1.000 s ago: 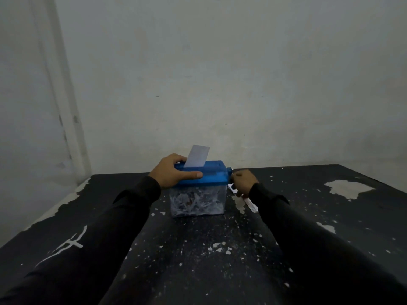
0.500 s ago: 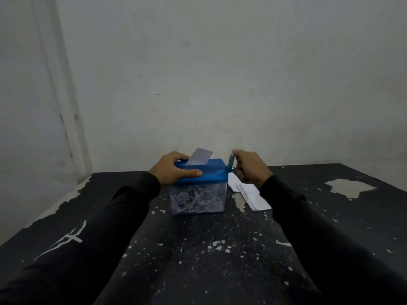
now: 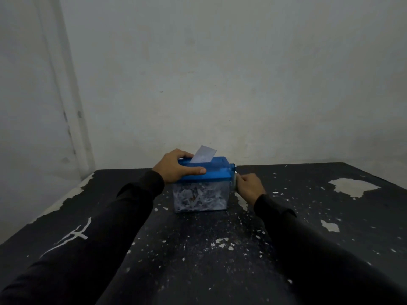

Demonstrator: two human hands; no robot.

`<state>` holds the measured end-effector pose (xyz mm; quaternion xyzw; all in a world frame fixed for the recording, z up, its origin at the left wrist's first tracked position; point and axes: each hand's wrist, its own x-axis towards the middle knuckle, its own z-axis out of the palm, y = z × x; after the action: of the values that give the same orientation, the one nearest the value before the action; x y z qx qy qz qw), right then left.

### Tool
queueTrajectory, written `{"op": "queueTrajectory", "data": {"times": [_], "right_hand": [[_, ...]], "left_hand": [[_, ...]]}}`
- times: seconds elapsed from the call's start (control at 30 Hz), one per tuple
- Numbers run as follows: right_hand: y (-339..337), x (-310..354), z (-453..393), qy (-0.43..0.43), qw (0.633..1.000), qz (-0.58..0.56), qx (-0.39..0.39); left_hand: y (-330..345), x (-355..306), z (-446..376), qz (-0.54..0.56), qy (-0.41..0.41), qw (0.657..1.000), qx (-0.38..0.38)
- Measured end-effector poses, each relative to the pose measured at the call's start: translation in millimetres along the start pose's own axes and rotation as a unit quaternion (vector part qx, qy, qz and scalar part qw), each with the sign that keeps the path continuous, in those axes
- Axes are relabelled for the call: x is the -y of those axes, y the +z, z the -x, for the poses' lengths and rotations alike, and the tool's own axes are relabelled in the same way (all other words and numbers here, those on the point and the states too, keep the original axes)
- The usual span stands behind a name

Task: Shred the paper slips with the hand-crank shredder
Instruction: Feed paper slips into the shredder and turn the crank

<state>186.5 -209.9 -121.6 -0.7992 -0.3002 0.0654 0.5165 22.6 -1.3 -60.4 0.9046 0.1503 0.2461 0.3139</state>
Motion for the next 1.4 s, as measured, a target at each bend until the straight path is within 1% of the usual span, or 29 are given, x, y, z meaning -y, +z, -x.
{"op": "queueTrajectory", "data": {"times": [0.07, 0.1, 0.17, 0.27, 0.37, 0.43, 0.47, 0.5, 0.53, 0.6, 0.63, 0.7, 0.83, 0.9, 0.97, 1.03, 1.1, 1.17, 1.2, 1.23, 1.27, 1.33, 1.4], "right_hand": [[-3.7, 0.8, 15.9, -0.016, 0.999, -0.016, -0.027], [-6.2, 0.8, 21.9, -0.017, 0.999, -0.024, -0.029], [-12.1, 4.2, 30.0, -0.031, 0.998, -0.047, -0.018], [-26.2, 26.2, 30.4, -0.061, 0.994, -0.089, -0.01], [-38.7, 37.7, 24.3, -0.04, 0.99, -0.117, 0.063], [-46.0, 34.7, 20.6, -0.051, 0.984, -0.135, 0.103], [-46.9, 35.2, 21.1, -0.063, 0.982, -0.147, 0.103], [-46.7, 38.8, 21.1, -0.077, 0.98, -0.161, 0.084], [-44.1, 44.2, 20.9, -0.095, 0.98, -0.165, 0.047], [-38.0, 57.9, 11.3, -0.134, 0.982, -0.131, -0.037], [-35.3, 64.4, 3.3, -0.143, 0.982, -0.106, -0.065], [-31.7, 72.5, -15.9, -0.135, 0.985, -0.069, -0.084], [-17.2, 57.6, -53.2, -0.073, 0.994, 0.006, -0.082], [-6.5, 35.3, -59.6, -0.051, 0.996, 0.043, -0.051], [-1.2, 11.0, -47.4, -0.027, 0.997, 0.073, -0.008], [-2.2, -3.2, -16.4, -0.013, 0.998, 0.052, 0.019], [-8.3, -0.2, 13.9, -0.039, 0.999, 0.003, -0.008], [-19.5, 21.8, 30.0, -0.062, 0.994, -0.078, -0.047], [-26.6, 36.7, 31.0, -0.057, 0.989, -0.132, -0.035], [-32.1, 50.6, 27.8, -0.045, 0.983, -0.177, -0.007], [-37.7, 61.5, 22.0, -0.035, 0.979, -0.199, 0.02], [-41.4, 70.2, 4.3, -0.029, 0.98, -0.191, 0.047], [-39.9, 67.7, -17.4, -0.021, 0.986, -0.157, 0.042]], "left_hand": [[-0.6, -4.2, 2.3, 0.005, -0.006, 1.0, 0.003], [-0.4, -6.0, 3.0, 0.009, -0.008, 1.0, 0.008], [-0.8, -8.3, 2.9, 0.015, -0.01, 1.0, 0.016], [-2.2, -11.5, 2.9, 0.004, -0.009, 1.0, 0.008], [-0.6, -8.6, 2.1, 0.008, -0.015, 1.0, 0.001], [0.6, -7.8, 1.8, 0.013, -0.018, 1.0, 0.003], [0.6, -8.0, 2.4, 0.013, -0.02, 1.0, 0.005], [-0.6, -9.5, 2.2, 0.013, -0.019, 1.0, 0.007], [-1.5, -10.0, 3.3, 0.012, -0.019, 1.0, 0.012], [-1.7, -12.1, 4.3, 0.005, -0.013, 1.0, 0.023], [-1.4, -11.5, 4.5, 0.003, -0.011, 1.0, 0.024], [-0.9, -10.3, 4.8, 0.005, -0.012, 1.0, 0.021], [-0.3, -12.2, 4.9, 0.002, -0.009, 1.0, 0.02], [0.8, -11.9, 5.0, 0.008, -0.013, 1.0, 0.017], [1.3, -11.5, 4.6, 0.01, -0.014, 1.0, 0.009], [1.7, -12.6, 4.3, 0.003, -0.016, 1.0, 0.003], [2.0, -13.4, 3.5, 0.001, -0.022, 1.0, 0.003], [0.5, -13.9, 3.5, 0.0, -0.021, 1.0, 0.008], [0.3, -14.3, 3.8, 0.0, -0.019, 1.0, 0.01], [0.0, -13.6, 4.0, -0.002, -0.018, 1.0, 0.013], [0.4, -13.6, 4.3, -0.004, -0.015, 1.0, 0.016], [0.7, -12.3, 4.1, -0.004, -0.012, 1.0, 0.018], [1.1, -12.2, 3.4, 0.002, -0.004, 1.0, 0.017]]}}
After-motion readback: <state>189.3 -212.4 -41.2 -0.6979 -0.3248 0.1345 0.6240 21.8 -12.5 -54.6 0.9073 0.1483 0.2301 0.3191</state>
